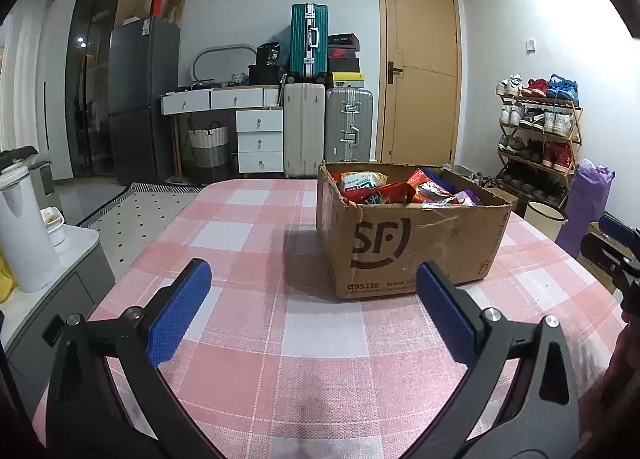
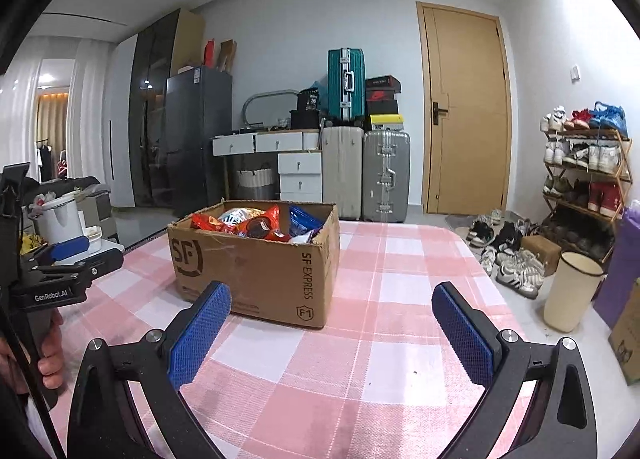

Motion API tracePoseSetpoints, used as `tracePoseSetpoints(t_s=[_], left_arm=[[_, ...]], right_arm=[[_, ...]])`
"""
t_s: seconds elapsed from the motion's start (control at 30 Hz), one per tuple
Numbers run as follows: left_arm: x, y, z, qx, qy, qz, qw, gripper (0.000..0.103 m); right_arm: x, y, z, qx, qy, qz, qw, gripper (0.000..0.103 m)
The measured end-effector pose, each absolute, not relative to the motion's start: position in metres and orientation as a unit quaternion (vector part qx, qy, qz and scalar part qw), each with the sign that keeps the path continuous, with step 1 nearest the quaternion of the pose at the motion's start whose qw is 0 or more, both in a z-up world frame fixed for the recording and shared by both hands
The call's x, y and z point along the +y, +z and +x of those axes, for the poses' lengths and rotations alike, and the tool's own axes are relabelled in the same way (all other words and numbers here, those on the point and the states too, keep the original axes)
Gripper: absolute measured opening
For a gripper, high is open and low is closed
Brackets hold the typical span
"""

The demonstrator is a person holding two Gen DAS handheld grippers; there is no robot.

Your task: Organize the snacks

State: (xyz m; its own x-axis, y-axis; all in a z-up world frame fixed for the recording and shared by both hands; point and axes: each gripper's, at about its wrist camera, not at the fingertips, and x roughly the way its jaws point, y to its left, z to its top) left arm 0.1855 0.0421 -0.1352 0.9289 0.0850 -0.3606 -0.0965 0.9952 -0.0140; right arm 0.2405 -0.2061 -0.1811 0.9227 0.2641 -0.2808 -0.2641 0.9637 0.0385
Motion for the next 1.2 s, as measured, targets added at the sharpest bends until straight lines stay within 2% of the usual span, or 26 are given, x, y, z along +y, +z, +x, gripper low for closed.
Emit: tracePoseSetpoints(t_s=[1.2], left_arm=[[0.033, -0.143, 0.189, 0.182, 0.040, -0.010, 0.982, 0.102]], right_arm=[[-0.212, -0.182, 0.235, 0.140, 0.138, -0.001, 0.980, 0.103]])
